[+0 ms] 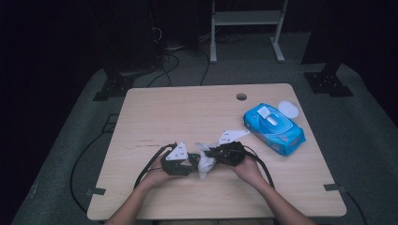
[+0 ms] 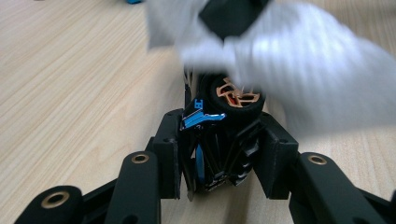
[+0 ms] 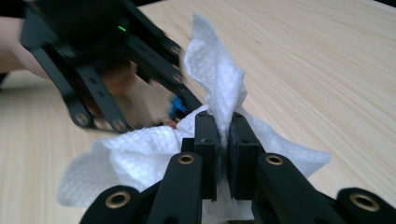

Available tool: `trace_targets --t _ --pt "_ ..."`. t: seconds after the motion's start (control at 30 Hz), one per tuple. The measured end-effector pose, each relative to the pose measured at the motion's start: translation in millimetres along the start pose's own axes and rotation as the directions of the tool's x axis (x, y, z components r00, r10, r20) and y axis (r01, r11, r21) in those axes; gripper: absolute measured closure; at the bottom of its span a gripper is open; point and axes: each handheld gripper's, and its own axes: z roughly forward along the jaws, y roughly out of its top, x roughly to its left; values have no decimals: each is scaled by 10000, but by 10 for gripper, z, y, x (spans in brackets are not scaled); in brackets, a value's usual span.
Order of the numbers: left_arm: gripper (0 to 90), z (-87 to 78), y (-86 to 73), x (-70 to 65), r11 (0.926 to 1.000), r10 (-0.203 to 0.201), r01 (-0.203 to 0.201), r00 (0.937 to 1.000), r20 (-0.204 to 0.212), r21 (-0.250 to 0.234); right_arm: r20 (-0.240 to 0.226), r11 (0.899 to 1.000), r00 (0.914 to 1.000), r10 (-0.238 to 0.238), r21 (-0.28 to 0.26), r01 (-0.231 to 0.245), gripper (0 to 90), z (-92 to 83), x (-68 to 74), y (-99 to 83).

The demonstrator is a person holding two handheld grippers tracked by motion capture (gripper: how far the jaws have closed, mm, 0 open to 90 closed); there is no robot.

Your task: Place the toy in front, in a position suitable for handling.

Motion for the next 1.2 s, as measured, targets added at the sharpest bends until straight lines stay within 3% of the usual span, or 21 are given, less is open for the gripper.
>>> trace_targets --t 0.17,0.37,0.5,0.67,0.83,0.93,1.0,1.2 --pt "578 1 6 -1 10000 8 -8 10000 17 55 232 9988 9986 480 -28 -479 837 -127 -103 -78" --pt "578 -21 -11 14 10000 -5 5 10000 22 40 -151 10000 9999 -31 -91 29 837 43 38 12" --pt "578 -52 -29 26 10000 1 -1 10000 21 55 105 9999 9999 -135 66 135 836 -3 -20 1" --pt "578 -35 -14 18 10000 36 -36 10000 7 67 412 9998 9989 203 -46 -201 837 -93 -98 -57" --pt "578 -47 -27 25 10000 -23 23 10000 -1 56 181 10000 9998 -17 53 16 836 -53 -39 -31" --pt "578 -45 -28 28 10000 -13 13 10000 -3 52 421 9999 9990 -119 69 116 834 -133 -93 -59" --pt "579 -45 -31 31 10000 -50 50 10000 21 35 947 9992 9948 -375 186 359 834 -199 -114 -81" --pt "577 -41 -29 27 10000 -83 83 10000 -22 26 1223 9999 9925 49 110 -63 836 -307 -198 -155"
